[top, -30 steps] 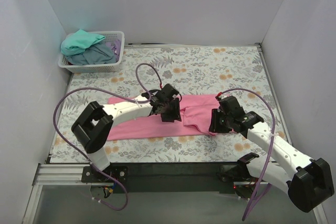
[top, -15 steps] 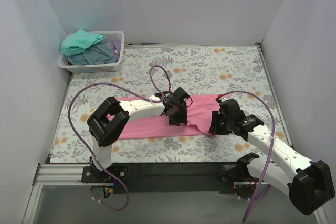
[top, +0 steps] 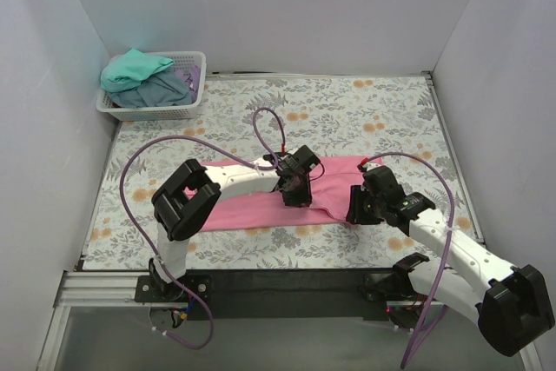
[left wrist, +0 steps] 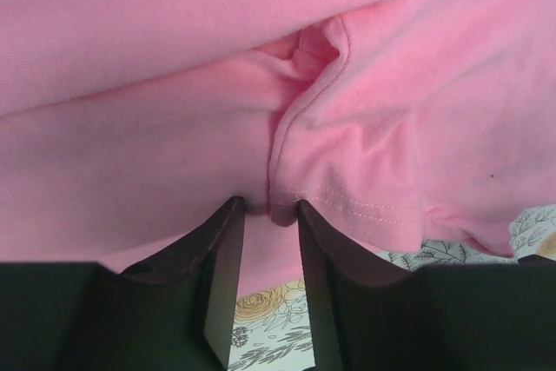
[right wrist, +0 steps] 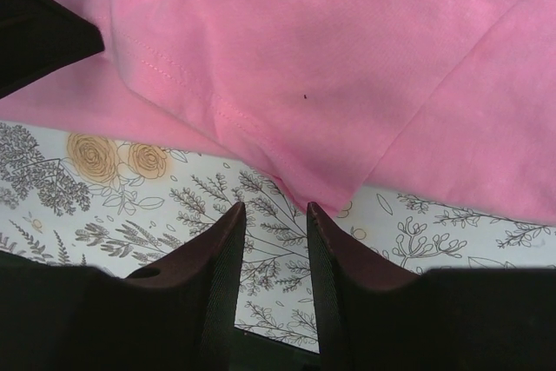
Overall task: Fold and stack the t-shirts
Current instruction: Fold the tshirt
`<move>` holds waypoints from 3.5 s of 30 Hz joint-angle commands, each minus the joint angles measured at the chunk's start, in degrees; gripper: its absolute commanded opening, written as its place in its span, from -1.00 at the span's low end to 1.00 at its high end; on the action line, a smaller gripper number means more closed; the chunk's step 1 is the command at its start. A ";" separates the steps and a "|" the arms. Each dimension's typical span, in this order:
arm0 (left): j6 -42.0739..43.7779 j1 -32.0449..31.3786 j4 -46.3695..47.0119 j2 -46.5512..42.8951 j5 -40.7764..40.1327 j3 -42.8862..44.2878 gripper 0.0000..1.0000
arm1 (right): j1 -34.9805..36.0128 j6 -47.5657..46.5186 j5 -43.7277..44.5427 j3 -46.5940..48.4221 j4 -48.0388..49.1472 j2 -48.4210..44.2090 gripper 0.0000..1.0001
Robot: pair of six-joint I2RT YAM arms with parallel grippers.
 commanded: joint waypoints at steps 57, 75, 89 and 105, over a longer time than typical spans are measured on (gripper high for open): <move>1.16 -2.87 -10.33 -0.04 -6.29 9.50 -1.00 | -3.06 -2.53 3.04 -0.55 -0.39 4.16 -0.14; 1.33 -2.95 -12.52 0.40 -5.67 11.43 -1.00 | -3.06 -3.32 2.96 3.75 -6.71 3.37 -0.97; 2.92 0.73 -17.36 4.35 -5.32 20.75 -1.00 | -5.60 -7.28 7.87 15.43 -8.47 11.54 -0.97; 1.95 5.92 -14.11 8.23 -0.05 22.51 -1.00 | -11.67 -12.90 10.78 26.16 -4.08 24.81 -0.97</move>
